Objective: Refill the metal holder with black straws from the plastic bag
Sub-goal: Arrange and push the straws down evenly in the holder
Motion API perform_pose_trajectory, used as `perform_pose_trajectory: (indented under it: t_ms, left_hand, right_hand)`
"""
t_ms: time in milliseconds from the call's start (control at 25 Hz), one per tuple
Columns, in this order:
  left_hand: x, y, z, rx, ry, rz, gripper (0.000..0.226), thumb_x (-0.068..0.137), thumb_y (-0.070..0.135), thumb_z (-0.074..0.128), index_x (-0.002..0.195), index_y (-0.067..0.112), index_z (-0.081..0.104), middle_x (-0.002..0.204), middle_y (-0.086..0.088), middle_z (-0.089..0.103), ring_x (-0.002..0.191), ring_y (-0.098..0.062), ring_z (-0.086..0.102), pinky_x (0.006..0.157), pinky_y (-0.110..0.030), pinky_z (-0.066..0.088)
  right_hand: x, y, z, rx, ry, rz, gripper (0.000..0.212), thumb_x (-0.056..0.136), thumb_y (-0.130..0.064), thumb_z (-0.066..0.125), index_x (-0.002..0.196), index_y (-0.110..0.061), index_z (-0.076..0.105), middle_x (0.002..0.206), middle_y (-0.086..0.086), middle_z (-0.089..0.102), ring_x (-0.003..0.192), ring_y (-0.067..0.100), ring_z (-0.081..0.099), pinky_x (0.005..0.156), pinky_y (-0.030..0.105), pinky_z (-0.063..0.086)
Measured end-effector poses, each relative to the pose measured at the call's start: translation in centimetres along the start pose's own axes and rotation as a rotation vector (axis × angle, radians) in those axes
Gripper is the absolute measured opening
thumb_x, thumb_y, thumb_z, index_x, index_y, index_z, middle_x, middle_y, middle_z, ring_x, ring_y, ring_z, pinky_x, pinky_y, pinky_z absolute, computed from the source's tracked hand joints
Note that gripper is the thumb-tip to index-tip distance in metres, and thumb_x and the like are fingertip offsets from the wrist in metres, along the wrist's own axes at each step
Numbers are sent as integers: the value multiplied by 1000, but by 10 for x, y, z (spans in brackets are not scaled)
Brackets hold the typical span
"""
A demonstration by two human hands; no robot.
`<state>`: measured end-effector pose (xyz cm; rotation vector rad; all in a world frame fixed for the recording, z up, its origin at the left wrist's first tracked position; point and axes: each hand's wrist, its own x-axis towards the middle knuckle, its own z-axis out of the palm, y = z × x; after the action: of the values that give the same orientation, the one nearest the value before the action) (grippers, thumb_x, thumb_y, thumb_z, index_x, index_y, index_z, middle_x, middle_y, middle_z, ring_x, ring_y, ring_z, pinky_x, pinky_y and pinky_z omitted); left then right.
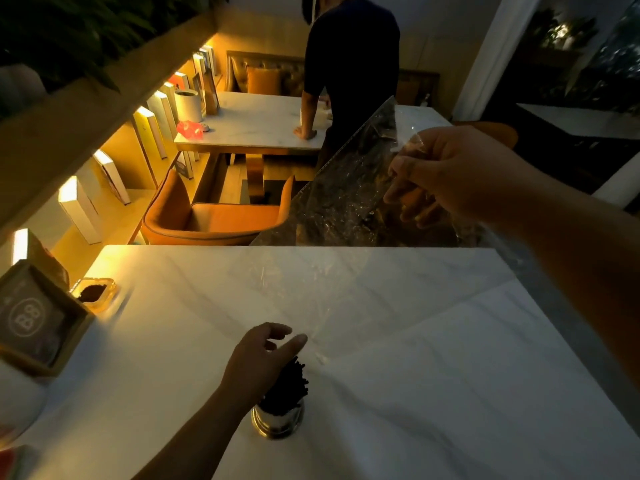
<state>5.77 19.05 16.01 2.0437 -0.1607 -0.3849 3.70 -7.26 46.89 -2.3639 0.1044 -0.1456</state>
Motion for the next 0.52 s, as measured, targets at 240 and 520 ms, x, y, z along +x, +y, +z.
perform_pose_trajectory:
  t_ms: [240, 520]
  left_hand:
    - [18, 44, 16, -140, 44, -81, 95, 65, 76, 76, 140, 31, 40, 127, 2, 58, 101, -14, 62, 68, -29, 52]
    - [40, 85, 50, -278, -97, -188, 116, 53, 82, 81, 147, 29, 37, 135, -6, 64, 118, -28, 62, 105, -56, 49]
  right_hand:
    - [-23, 24, -38, 72, 80, 19, 16, 106, -25, 54, 102, -21, 69, 87, -14, 80, 74, 12, 79, 56, 23, 63]
    - [-58, 98, -72, 347, 234, 89, 16, 106, -23, 56, 106, -20, 72, 95, 5, 81, 81, 24, 80, 62, 31, 63]
